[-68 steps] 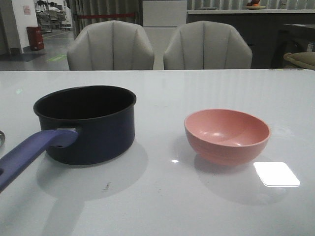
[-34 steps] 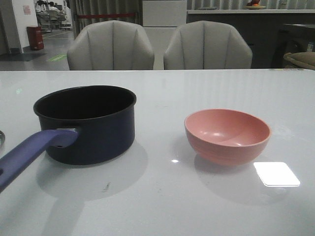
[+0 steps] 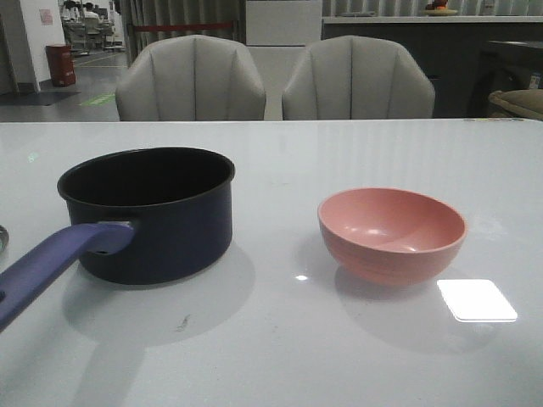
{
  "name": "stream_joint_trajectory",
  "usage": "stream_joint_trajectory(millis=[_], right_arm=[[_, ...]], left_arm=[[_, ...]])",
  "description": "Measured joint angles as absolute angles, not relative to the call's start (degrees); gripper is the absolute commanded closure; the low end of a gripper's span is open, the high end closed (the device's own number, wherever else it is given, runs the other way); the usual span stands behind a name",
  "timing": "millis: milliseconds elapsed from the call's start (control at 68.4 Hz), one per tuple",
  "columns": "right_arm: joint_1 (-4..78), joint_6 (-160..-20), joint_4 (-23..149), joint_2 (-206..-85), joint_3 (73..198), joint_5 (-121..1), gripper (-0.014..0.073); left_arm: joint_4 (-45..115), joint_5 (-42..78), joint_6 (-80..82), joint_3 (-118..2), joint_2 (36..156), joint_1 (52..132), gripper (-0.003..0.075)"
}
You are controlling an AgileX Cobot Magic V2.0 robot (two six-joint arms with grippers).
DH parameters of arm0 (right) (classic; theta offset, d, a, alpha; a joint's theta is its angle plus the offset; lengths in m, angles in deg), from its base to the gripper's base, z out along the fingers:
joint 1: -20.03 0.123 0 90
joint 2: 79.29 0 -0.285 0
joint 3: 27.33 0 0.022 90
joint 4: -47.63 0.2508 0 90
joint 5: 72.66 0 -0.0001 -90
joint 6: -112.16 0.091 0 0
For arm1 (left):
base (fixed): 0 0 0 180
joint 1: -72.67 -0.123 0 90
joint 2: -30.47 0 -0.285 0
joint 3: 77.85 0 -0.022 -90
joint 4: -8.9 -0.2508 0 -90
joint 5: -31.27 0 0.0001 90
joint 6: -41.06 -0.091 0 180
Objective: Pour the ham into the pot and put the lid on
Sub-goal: 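Reach the left gripper to the glass lid knob on the table, then grasp the lid knob with the left gripper and lift the lid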
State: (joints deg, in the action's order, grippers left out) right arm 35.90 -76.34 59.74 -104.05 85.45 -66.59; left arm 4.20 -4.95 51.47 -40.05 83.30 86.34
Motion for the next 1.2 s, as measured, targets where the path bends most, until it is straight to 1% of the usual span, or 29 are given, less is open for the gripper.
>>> stream_joint_trajectory(millis=[88,219,409,497,643,877,1053,1199], right_arm=[[35.9,-76.3,59.7,-104.1,85.4,-66.6,0.0427],[35.9,-76.3,59.7,-104.1,85.4,-66.6,0.0427],[35.9,-76.3,59.7,-104.1,85.4,-66.6,0.0427],[35.9,-76.3,59.7,-104.1,85.4,-66.6,0.0427],[35.9,-76.3,59.7,-104.1,85.4,-66.6,0.0427],[35.9,-76.3,59.7,-104.1,85.4,-66.6,0.0427],[35.9,-76.3,59.7,-104.1,85.4,-66.6,0.0427],[35.9,-76.3,59.7,-104.1,85.4,-66.7,0.0427]], left_arm=[[4.8,-5.8,51.5,-43.4,90.2,84.2,0.0146],[7.8,-9.1,51.0,-48.6,98.5,79.0,0.0147],[10.3,-15.1,45.8,-55.9,108.9,71.6,0.0147],[11.8,-17.9,42.7,-59.1,113.1,69.4,0.0147],[12.3,-24.1,38.4,-64.2,121.0,68.5,0.0148],[13.1,-29.4,37.5,-71.8,132.0,67.7,0.0148],[13.1,-32.1,37.3,-76.0,137.3,65.5,0.0148],[13.1,-32.2,36.8,-77.5,139.4,65.0,0.0148]])
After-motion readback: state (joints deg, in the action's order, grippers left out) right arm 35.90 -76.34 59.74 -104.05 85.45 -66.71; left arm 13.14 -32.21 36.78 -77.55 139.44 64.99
